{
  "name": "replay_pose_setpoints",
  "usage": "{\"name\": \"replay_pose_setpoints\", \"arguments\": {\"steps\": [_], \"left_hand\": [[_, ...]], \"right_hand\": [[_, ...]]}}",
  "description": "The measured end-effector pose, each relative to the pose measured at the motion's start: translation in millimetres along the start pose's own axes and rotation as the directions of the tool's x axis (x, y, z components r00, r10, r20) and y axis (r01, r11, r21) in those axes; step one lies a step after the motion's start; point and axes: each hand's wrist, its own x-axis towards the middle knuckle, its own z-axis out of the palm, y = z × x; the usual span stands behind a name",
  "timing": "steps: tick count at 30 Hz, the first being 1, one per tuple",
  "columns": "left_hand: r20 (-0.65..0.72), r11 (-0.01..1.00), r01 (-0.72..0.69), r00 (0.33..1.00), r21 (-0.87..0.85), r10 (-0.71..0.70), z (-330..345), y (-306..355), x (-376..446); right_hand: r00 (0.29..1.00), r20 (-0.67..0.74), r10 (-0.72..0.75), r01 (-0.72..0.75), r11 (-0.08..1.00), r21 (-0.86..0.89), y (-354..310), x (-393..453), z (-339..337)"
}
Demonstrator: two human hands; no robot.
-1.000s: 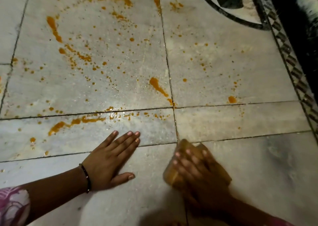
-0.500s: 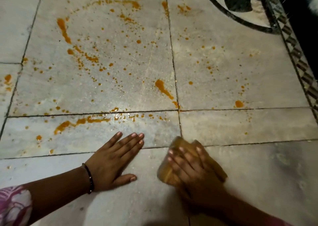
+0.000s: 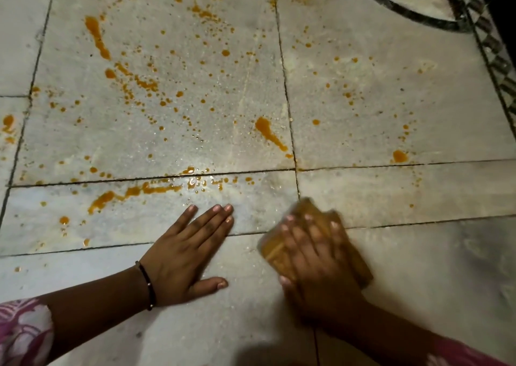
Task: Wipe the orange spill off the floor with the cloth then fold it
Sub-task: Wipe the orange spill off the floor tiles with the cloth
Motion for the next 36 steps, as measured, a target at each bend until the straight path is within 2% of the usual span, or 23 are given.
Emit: {"name": "replay_pose_setpoints", "arguments": {"steps": [2,4,6,8,10,11,13,16,18,20,22,24,26,28,31,33,36], "left_hand": [[0.002,1.000,-0.005,1.000,0.010,0.005,-1.6,-0.5,1.1],[0.005,1.000,-0.008,1.000,0.015,0.008,-2.1,-0.3,1.1],[0.007,1.000,-0.007,1.000,0.008,0.007,-2.5,0.7,0.8],[0.002,1.000,-0.004,1.000,0.003,0.004,-3.0,1.1,1.1],[-0.005,1.000,0.002,1.000,0.000,-0.002,-2.9,0.5,1.3],[-0.004,1.000,0.003,1.000,0.002,-0.003,-2.7,0.3,1.5],[0.008,1.000,0.000,1.000,0.008,0.000,-2.6,0.4,1.3],[0.024,1.000,0.013,1.000,0.017,-0.014,-4.6,2.0,1.0],[0.030,0.999,0.020,0.999,0.032,-0.021,-5.8,2.7,1.7],[0.037,0.999,0.020,0.999,0.041,-0.021,-5.9,2.8,1.5],[0.044,0.999,0.024,0.999,0.031,-0.025,-5.9,2.9,0.5],[0.040,0.999,0.028,0.999,0.020,-0.029,-6.2,3.4,0.6],[0.033,0.999,0.032,0.999,0.034,-0.033,-6.7,4.3,1.1],[0.038,0.997,0.043,0.998,0.059,-0.045,-7.8,5.8,0.5],[0.056,0.995,0.061,0.996,0.082,-0.066,-9.4,7.6,0.0],[0.063,0.992,0.088,0.994,0.086,-0.093,-9.4,7.6,-1.0],[0.081,0.991,0.104,0.991,0.086,-0.111,-9.4,5.4,-3.1]], "right_hand": [[0.985,0.021,-0.170,0.171,0.984,-0.047,2.2,40.5,-2.7],[0.983,0.046,-0.178,0.182,0.977,-0.108,26.2,73.5,-6.7],[0.998,0.061,0.002,0.004,0.996,-0.092,60.0,76.4,-10.1],[0.977,-0.003,0.215,-0.215,0.975,-0.051,78.6,51.9,-9.7],[0.959,-0.034,0.281,-0.283,0.958,-0.043,71.0,17.3,-8.8],[0.974,-0.030,0.224,-0.226,0.972,-0.063,58.1,1.9,-6.6],[1.000,-0.015,0.010,-0.011,0.998,-0.065,27.4,-14.6,-0.4],[0.982,0.043,-0.184,0.185,0.983,-0.010,9.6,21.3,-4.6],[0.985,0.035,-0.167,0.169,0.985,-0.039,22.0,57.0,-7.6],[0.998,0.041,-0.037,0.038,0.999,-0.031,51.5,74.5,-13.7],[0.992,0.036,0.122,-0.123,0.992,0.002,75.1,62.2,-16.9],[0.984,0.020,0.176,-0.176,0.984,-0.004,78.5,32.3,-15.5],[0.995,0.054,0.089,-0.087,0.996,-0.036,62.7,0.9,-10.8],[0.991,0.084,-0.100,0.102,0.995,-0.020,37.3,-14.4,-5.7],[0.949,0.132,-0.286,0.288,0.958,0.006,9.9,21.0,-9.0],[0.957,0.099,-0.273,0.271,0.962,0.034,1.2,62.9,-14.7],[0.990,0.119,-0.079,0.064,0.990,0.123,27.2,101.5,-24.0]]}}
